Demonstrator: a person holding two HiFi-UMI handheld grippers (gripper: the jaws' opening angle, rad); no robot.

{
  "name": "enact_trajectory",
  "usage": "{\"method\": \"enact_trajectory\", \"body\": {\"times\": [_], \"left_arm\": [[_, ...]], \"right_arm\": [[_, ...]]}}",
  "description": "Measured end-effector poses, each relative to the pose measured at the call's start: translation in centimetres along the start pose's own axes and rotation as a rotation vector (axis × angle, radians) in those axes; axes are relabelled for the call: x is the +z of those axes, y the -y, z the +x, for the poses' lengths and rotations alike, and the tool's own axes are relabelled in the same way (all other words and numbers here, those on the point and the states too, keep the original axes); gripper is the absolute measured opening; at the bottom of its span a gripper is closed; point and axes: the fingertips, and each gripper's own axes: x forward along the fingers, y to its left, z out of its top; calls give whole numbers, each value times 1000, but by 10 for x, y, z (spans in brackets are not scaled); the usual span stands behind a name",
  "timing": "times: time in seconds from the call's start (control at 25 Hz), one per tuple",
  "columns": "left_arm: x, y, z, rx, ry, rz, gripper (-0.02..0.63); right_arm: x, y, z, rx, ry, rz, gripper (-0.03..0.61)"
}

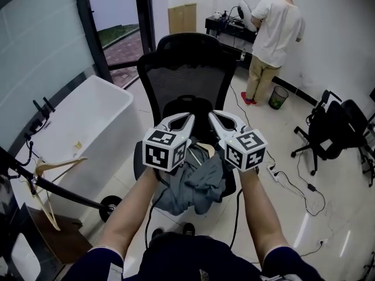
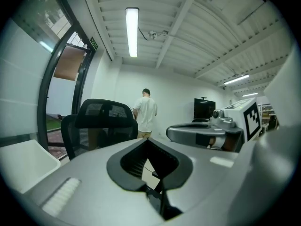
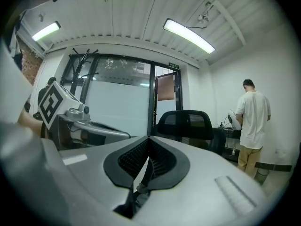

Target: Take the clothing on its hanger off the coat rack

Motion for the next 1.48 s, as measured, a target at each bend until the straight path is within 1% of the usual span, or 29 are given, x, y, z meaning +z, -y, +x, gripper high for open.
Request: {"method": "enact_trajectory", "body": {"times": [0.16, 0.36, 0.64, 1.48], "left_arm": [[4, -1, -6, 6, 4, 7, 12], [0, 0, -8, 0, -5, 4, 12], [-3, -1, -6, -10, -7, -5, 12], [-4, -5, -1, -34, -15, -7, 12]], "right_arm": [[3, -6, 0, 4, 5, 11, 0], [2, -5, 0, 2, 5, 50, 0], [-1, -5, 2, 0, 1, 73, 0], [3, -6, 7, 7, 13, 104, 0]]}}
